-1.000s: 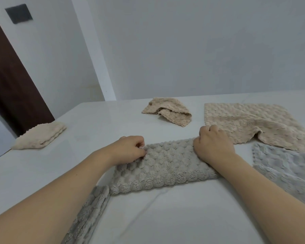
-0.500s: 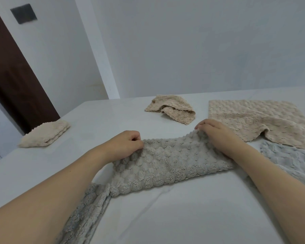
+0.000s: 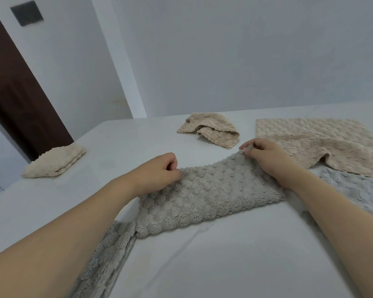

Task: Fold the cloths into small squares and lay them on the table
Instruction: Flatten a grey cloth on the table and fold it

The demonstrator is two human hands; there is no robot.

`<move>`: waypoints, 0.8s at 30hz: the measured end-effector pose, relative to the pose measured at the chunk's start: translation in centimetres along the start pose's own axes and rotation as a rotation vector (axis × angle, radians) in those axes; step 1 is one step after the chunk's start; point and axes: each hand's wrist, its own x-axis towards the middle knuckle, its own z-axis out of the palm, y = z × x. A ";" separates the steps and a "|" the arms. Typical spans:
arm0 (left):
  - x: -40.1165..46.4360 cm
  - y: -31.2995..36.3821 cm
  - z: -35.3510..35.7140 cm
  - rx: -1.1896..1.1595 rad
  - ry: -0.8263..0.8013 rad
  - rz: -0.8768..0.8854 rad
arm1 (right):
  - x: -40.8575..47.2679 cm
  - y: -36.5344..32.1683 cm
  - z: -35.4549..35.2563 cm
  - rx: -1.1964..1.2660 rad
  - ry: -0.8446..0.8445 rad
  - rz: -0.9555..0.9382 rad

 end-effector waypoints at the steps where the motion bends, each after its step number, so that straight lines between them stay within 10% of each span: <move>1: 0.1 0.1 0.0 0.022 0.002 0.018 | 0.0 -0.1 0.0 0.016 -0.009 0.011; 24: 0.1 -1.0 1.6 0.347 0.085 -0.019 | 0.7 -0.9 -0.3 -0.597 0.219 -0.145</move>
